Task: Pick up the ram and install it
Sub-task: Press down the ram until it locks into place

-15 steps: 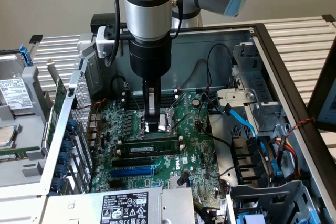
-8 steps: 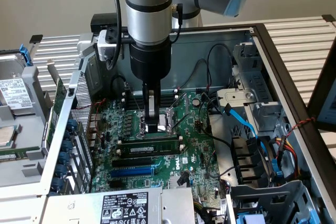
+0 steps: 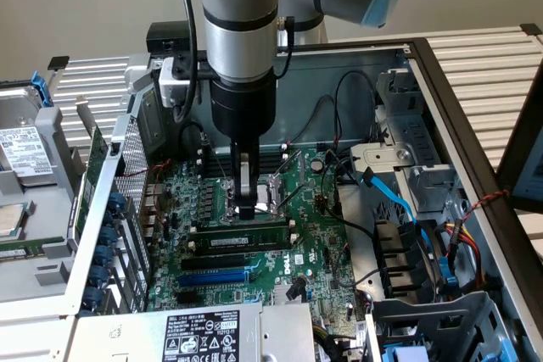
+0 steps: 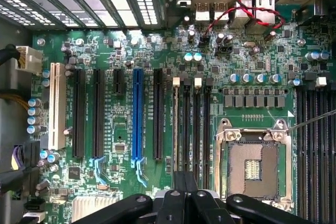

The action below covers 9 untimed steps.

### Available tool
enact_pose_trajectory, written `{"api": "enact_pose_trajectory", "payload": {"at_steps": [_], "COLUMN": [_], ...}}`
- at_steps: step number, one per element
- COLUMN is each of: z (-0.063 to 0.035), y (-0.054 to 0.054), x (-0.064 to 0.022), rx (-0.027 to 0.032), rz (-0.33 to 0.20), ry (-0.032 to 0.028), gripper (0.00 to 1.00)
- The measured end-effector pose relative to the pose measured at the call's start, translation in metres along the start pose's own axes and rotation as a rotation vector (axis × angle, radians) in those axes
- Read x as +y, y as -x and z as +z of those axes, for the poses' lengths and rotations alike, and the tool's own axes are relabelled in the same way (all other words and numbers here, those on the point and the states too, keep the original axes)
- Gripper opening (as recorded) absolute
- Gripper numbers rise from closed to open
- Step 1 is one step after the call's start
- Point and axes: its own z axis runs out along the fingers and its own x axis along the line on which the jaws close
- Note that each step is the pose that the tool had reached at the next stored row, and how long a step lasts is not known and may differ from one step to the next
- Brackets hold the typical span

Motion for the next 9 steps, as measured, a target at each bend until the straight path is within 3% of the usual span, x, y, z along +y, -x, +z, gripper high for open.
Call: {"api": "enact_pose_trajectory", "payload": {"at_steps": [9], "z": [0.0053], "y": [-0.0003], "x": [0.001], "rx": [0.0005], "rz": [0.0], "ry": [0.0022], "gripper": [0.1]}}
